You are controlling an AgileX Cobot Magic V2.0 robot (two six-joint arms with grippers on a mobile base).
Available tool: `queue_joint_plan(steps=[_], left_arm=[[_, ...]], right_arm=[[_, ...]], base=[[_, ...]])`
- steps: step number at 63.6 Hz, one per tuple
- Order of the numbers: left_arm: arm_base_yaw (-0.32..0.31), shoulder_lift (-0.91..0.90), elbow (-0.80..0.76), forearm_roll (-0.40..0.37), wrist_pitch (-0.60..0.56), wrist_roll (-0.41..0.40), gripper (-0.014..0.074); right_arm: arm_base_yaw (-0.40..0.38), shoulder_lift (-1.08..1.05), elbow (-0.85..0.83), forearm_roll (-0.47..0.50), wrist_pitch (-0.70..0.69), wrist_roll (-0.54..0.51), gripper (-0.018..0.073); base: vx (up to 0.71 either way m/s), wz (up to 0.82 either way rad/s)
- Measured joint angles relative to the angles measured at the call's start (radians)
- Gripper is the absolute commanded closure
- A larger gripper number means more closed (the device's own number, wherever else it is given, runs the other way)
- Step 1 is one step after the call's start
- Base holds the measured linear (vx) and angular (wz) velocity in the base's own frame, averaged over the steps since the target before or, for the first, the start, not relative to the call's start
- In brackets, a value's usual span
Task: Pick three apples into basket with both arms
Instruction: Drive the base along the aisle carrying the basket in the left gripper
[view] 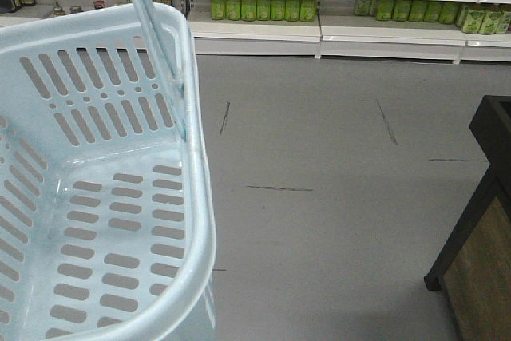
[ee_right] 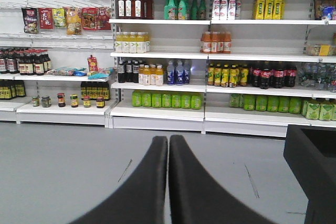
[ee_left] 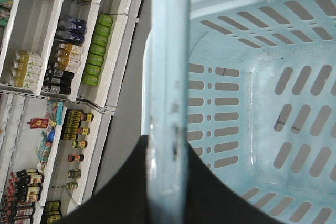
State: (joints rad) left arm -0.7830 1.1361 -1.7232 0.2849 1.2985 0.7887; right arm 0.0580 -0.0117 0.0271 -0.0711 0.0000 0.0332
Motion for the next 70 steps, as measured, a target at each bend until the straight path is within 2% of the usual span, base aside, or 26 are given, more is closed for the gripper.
queue_joint_plan(steps=[70], left_arm=[[0.000,0.000,0.000,0.000,0.000,0.000,0.0603]], right_arm=[[0.000,0.000,0.000,0.000,0.000,0.000,0.0568]], base=[[0.11,-0.01]])
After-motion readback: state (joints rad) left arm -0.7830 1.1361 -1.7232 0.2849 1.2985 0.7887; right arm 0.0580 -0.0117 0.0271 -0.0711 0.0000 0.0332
